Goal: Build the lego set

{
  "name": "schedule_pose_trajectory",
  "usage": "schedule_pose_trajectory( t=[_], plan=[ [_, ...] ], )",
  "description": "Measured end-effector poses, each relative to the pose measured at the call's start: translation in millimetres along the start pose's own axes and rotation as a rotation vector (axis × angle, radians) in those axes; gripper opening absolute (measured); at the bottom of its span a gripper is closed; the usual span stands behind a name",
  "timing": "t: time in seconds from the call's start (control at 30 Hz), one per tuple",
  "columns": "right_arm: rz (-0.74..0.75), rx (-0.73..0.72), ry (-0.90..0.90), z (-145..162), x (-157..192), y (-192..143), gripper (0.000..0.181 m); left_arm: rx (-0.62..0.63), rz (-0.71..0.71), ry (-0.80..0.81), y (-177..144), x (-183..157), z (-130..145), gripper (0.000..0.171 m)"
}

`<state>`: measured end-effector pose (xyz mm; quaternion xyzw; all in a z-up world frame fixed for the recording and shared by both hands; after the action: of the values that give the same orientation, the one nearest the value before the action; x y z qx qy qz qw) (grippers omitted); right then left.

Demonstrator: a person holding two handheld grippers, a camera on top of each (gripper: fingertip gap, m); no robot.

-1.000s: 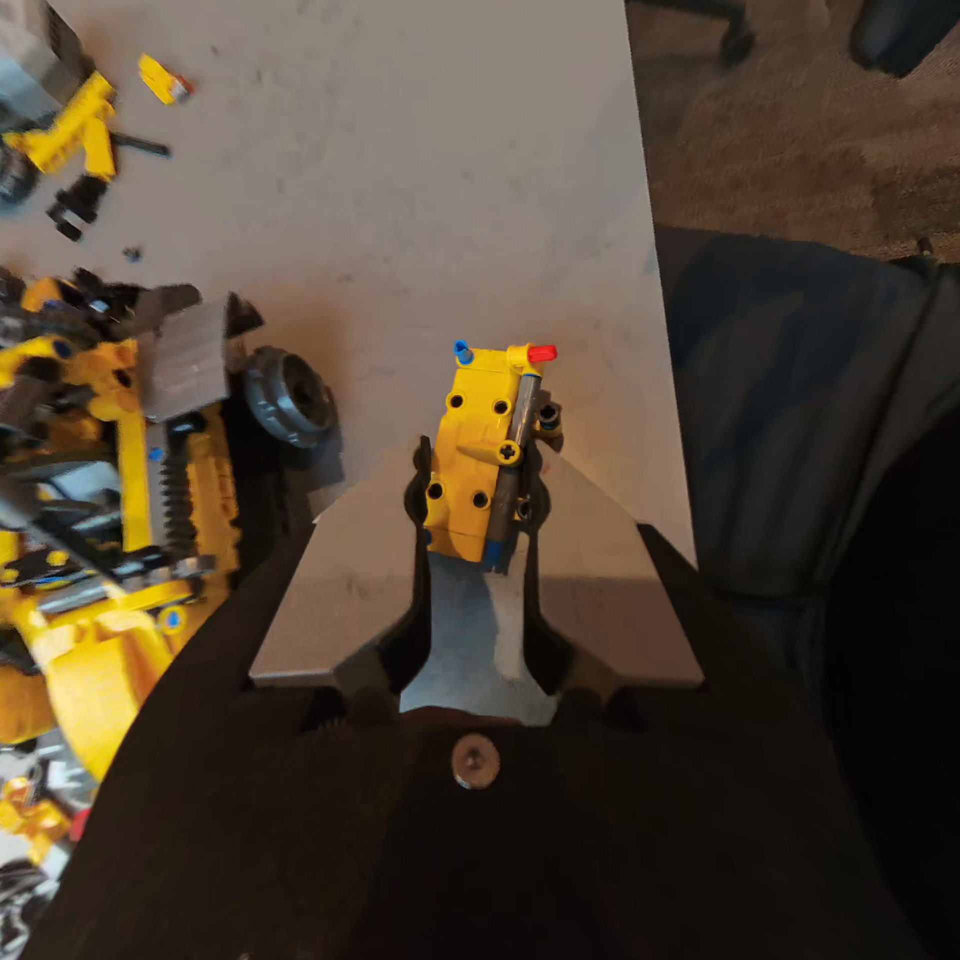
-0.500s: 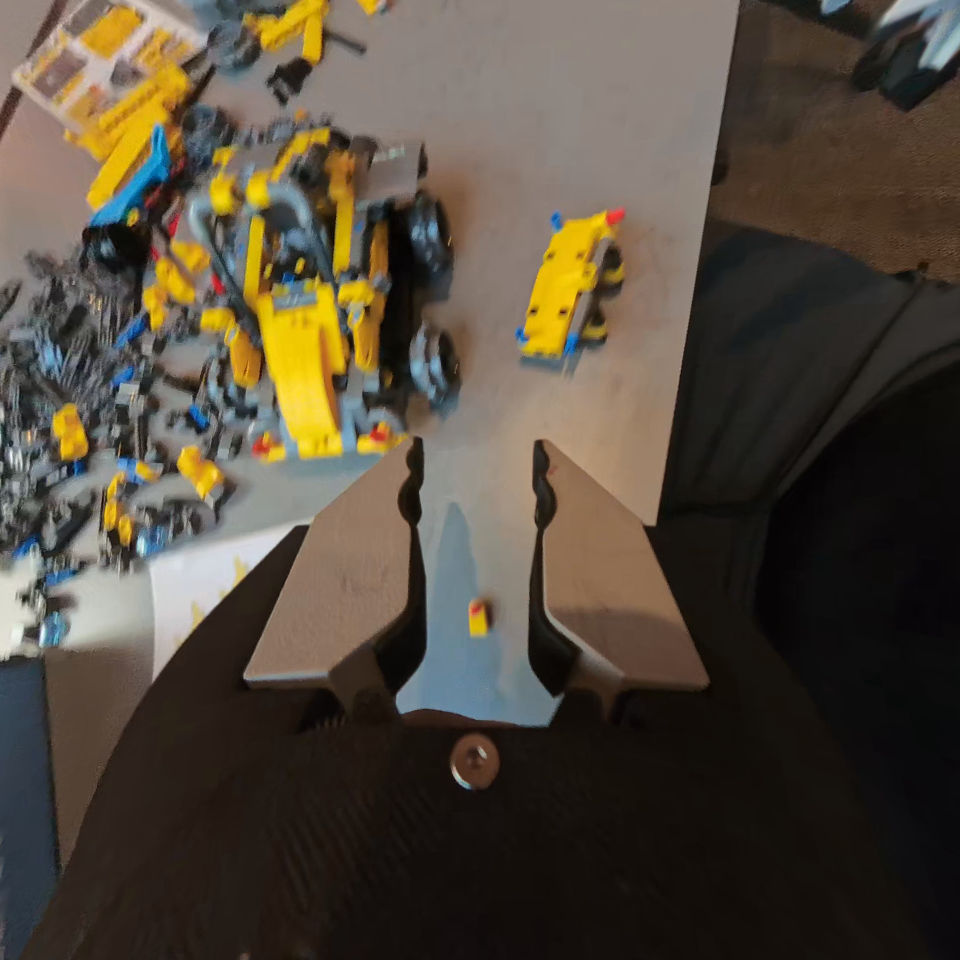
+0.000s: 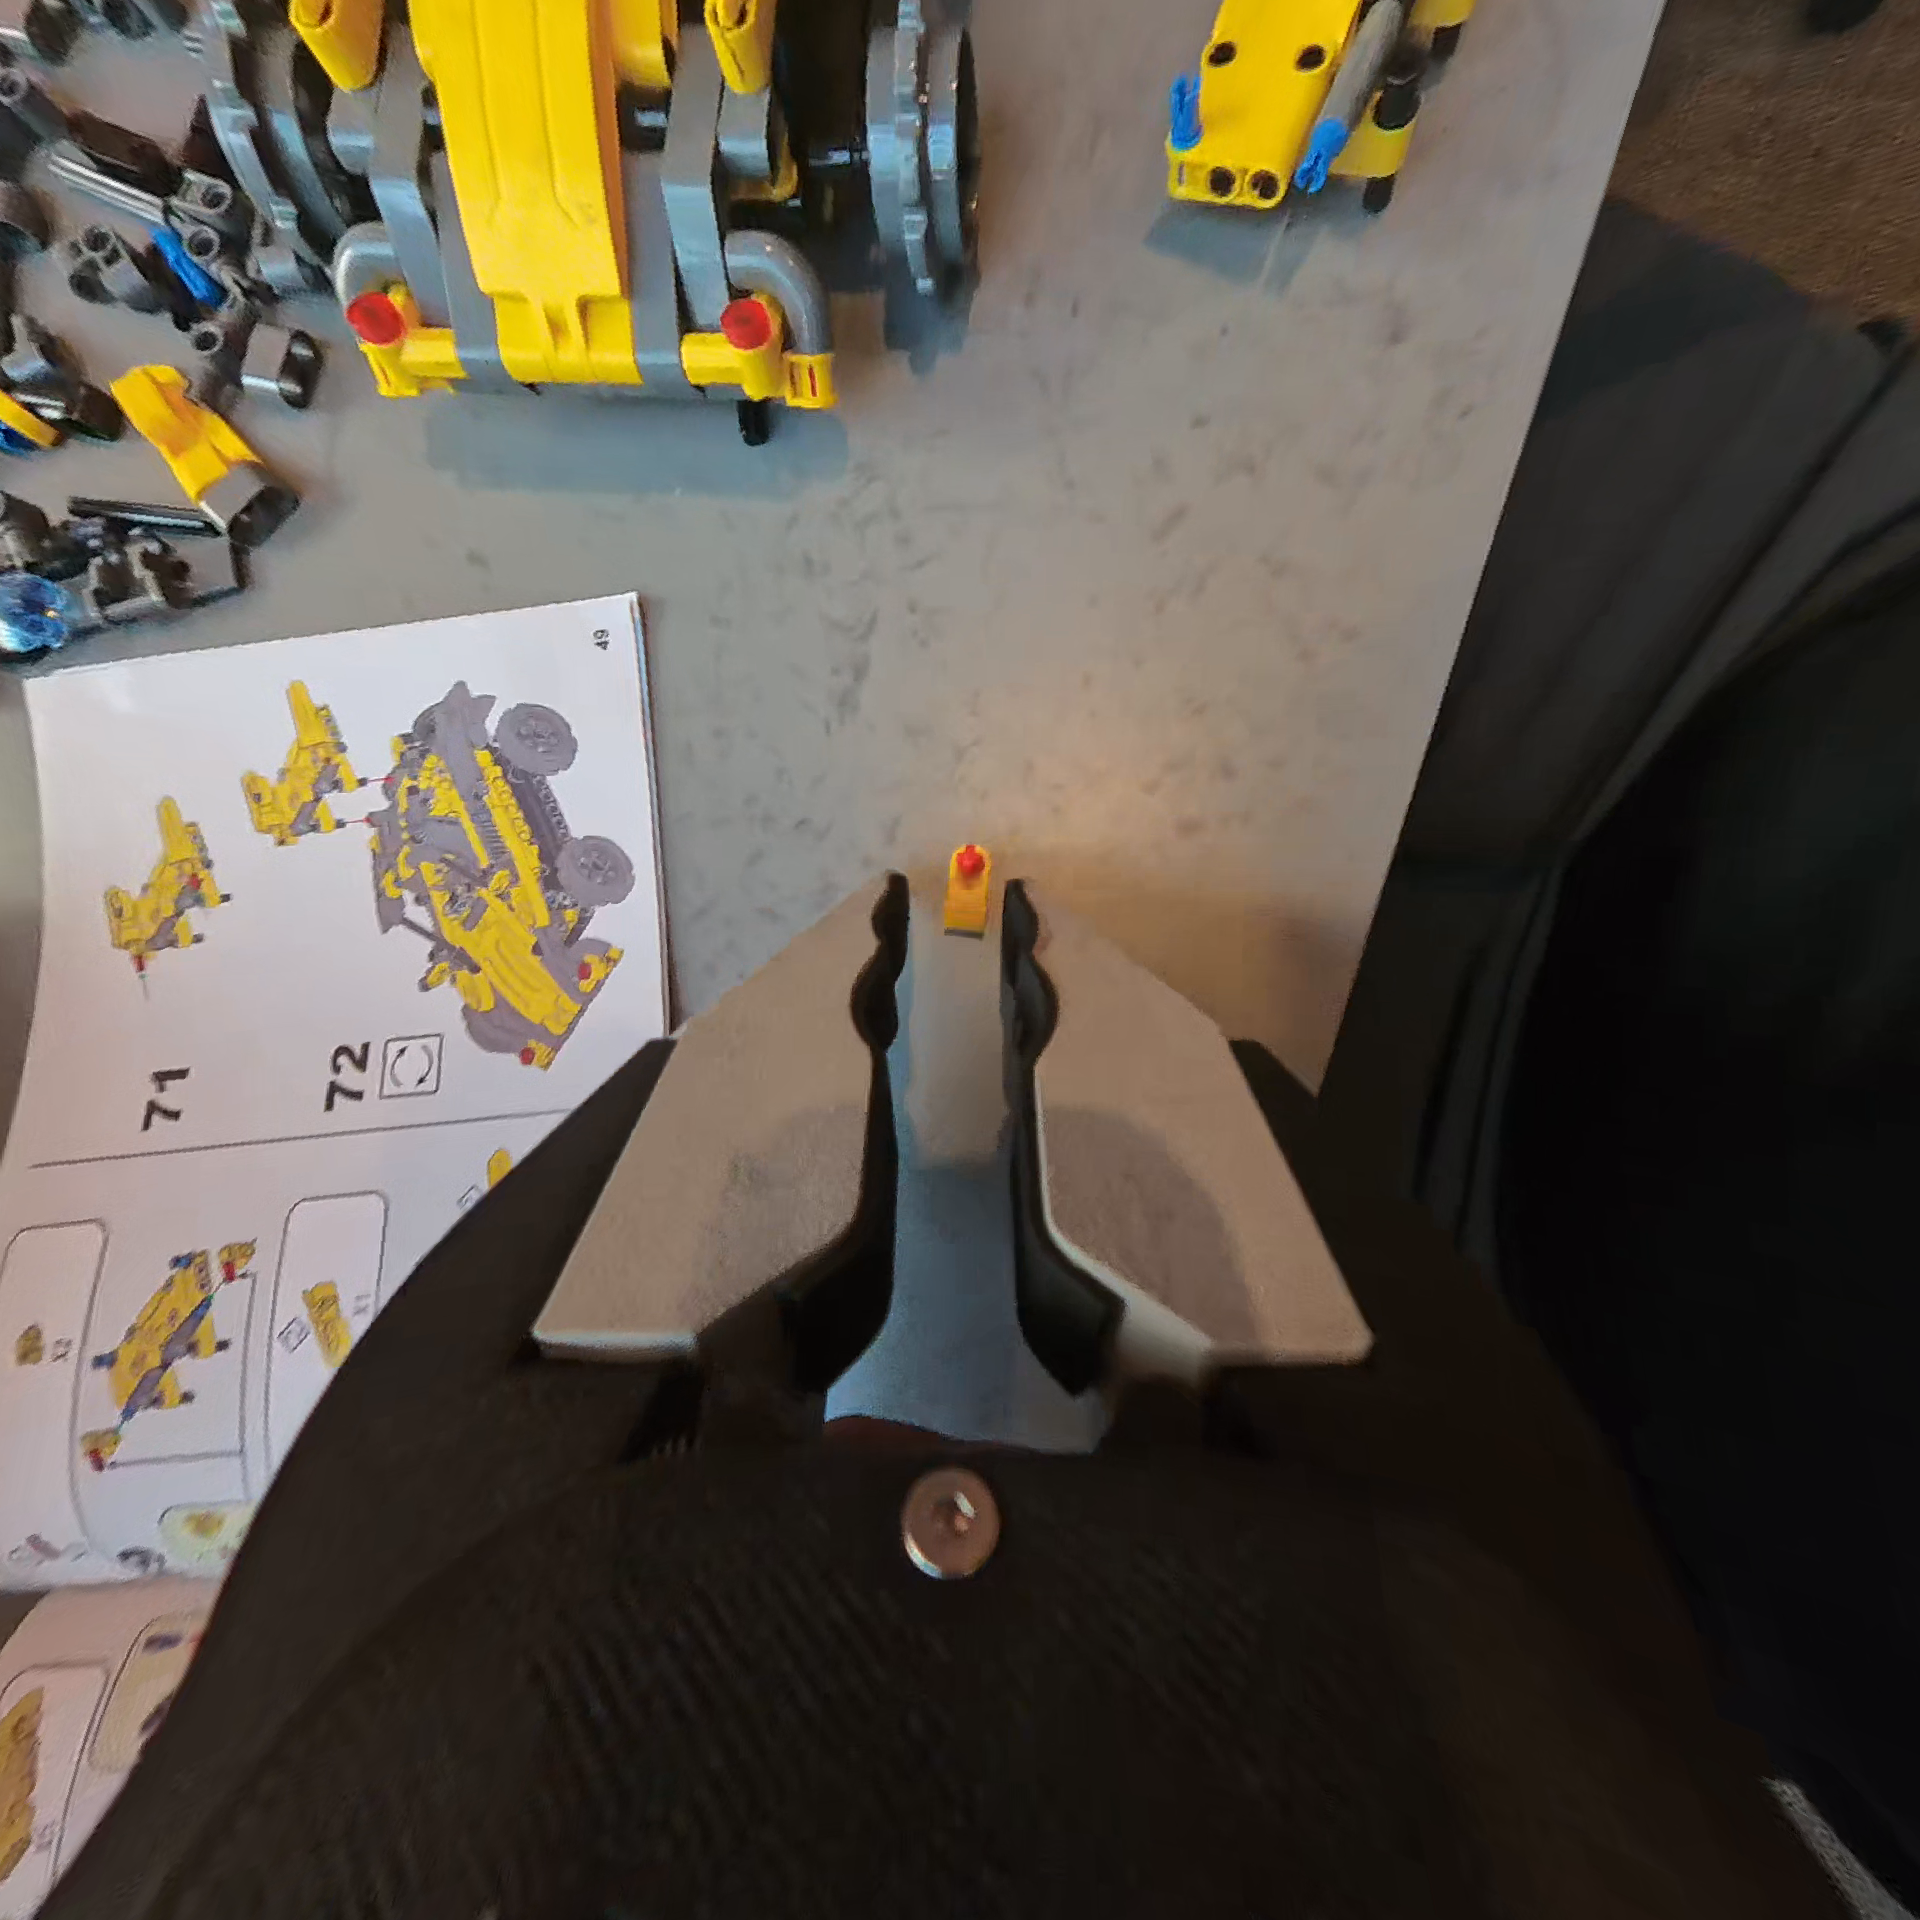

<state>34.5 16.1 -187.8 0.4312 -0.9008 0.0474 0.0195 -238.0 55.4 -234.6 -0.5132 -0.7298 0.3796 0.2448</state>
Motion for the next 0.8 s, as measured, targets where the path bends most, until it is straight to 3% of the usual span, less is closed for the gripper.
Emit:
schedule_pose_trajectory(
  t=[0.1, 0.57, 0.8],
  plan=[
    [-0.010, 0.013, -0.034, -1.0, 2.5, 6.5, 0.039, -0.031, 0.027, 0.008, 6.7, -3.2, -7.1, 0.004],
    [-0.018, 0.042, -0.033, 8.3, 2.5, 9.3, 0.038, -0.130, 0.099, 0.130, 40.2, -29.7, -47.4, 0.004],
    [0.006, 0.054, -0.031, 13.4, 1.0, 2.4, 0.038, -0.214, 0.076, 0.136, 35.0, -30.0, -53.3, 0.005]
  ],
)
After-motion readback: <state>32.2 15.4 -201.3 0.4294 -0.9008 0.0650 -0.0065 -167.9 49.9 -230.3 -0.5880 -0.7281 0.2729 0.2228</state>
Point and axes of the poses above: each gripper's, where its closed fingertips meet, y out along the fingers, z out of its underside, x = y × z across the jaws, the point moved 3 cm from there along -y, back along the fingers, and after that the axes turned 6 degrees about z, right-handed, at the moved point
